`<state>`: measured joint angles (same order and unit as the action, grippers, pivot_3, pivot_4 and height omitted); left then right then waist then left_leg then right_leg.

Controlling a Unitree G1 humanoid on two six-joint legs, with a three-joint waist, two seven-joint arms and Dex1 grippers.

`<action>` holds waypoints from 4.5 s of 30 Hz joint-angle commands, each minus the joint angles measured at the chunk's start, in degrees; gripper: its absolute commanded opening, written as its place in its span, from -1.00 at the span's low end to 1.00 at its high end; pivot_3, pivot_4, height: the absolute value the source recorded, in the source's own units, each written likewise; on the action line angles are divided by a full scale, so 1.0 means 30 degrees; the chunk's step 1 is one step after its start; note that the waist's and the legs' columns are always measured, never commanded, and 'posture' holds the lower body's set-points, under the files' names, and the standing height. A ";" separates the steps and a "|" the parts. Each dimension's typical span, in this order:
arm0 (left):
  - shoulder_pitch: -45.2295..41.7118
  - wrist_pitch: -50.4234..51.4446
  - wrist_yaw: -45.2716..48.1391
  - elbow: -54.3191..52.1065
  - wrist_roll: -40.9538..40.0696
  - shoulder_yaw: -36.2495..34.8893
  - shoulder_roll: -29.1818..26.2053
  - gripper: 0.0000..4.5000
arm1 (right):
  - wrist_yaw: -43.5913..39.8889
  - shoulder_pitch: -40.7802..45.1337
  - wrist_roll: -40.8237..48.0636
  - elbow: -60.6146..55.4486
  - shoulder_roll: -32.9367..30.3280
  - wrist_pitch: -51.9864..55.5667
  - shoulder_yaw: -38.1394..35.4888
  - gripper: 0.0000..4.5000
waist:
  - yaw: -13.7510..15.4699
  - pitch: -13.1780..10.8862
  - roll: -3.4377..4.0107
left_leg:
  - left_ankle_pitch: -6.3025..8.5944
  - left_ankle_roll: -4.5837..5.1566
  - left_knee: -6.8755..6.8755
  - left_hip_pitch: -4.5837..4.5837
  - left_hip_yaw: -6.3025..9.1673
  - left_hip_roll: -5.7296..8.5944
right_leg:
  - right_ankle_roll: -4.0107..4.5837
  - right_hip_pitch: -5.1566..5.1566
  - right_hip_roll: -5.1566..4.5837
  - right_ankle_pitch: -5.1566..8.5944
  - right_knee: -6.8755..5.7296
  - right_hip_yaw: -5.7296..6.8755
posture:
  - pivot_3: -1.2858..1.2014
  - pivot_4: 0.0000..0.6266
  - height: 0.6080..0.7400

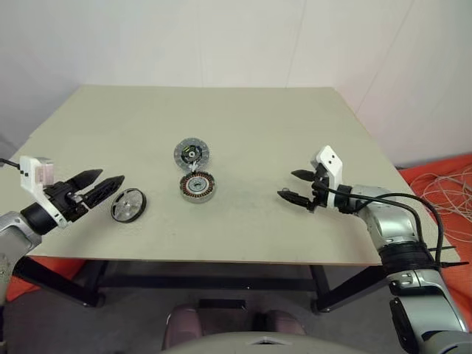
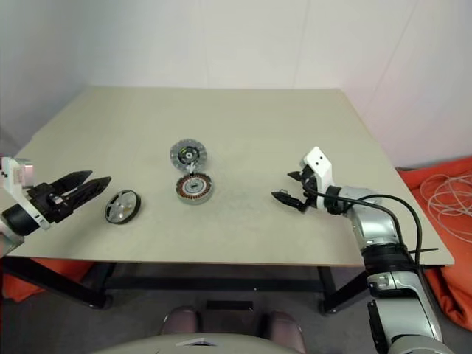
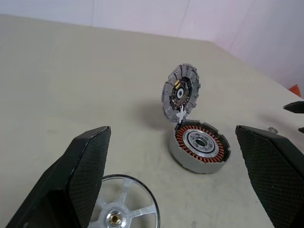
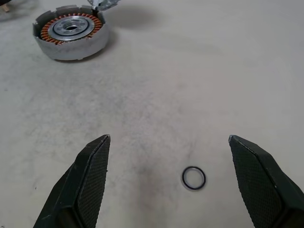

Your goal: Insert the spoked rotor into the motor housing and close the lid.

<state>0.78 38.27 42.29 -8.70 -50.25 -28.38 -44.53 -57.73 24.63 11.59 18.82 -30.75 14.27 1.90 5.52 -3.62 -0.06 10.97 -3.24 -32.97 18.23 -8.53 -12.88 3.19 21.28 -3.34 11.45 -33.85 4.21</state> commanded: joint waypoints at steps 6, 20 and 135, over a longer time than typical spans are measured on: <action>-0.3703 0.1400 -0.0074 0.0384 0.1226 0.3082 -0.0363 1.00 | -0.0245 0.0816 -0.0019 -0.0630 0.0129 -0.0356 0.0276 1.00 | -0.0011 -0.0002 0.0003 | -0.0003 -0.0005 -0.0004 -0.0005 0.0002 -0.0008 | 0.0000 0.0001 0.0004 0.0000 -0.0009 0.0002 | 0.03 -1.00 1.00; -0.8043 0.1413 0.3396 0.0017 0.6433 1.0524 -0.2494 1.00 | -0.0462 0.0184 0.0067 -0.2498 -0.0097 0.0675 0.0663 1.00 | 0.0022 0.0002 0.0000 | -0.0007 -0.0013 -0.0047 0.0282 0.0001 0.0026 | 0.0108 0.0362 -0.0015 -0.0054 -0.0240 -0.0061 | 0.03 -1.00 1.00; -0.4792 -0.2515 0.7326 -0.0323 0.9991 0.3580 0.1759 0.99 | 0.4127 -0.0631 -0.0975 0.1323 0.0732 -0.1089 0.0076 1.00 | 0.0474 0.0069 0.0158 | -0.0040 -0.0054 -0.0103 0.0533 -0.0004 0.0030 | 0.0062 0.0594 -0.0060 -0.0007 -0.0324 -0.0036 | 0.03 -1.00 1.00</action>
<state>-13.79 33.10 65.37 -7.40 -18.77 -15.49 -38.54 -45.95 21.47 8.91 22.95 -28.55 11.91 2.93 6.94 -3.41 0.41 10.85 -3.40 -33.29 19.76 -8.54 -12.79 3.38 23.06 -3.53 11.43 -34.82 4.10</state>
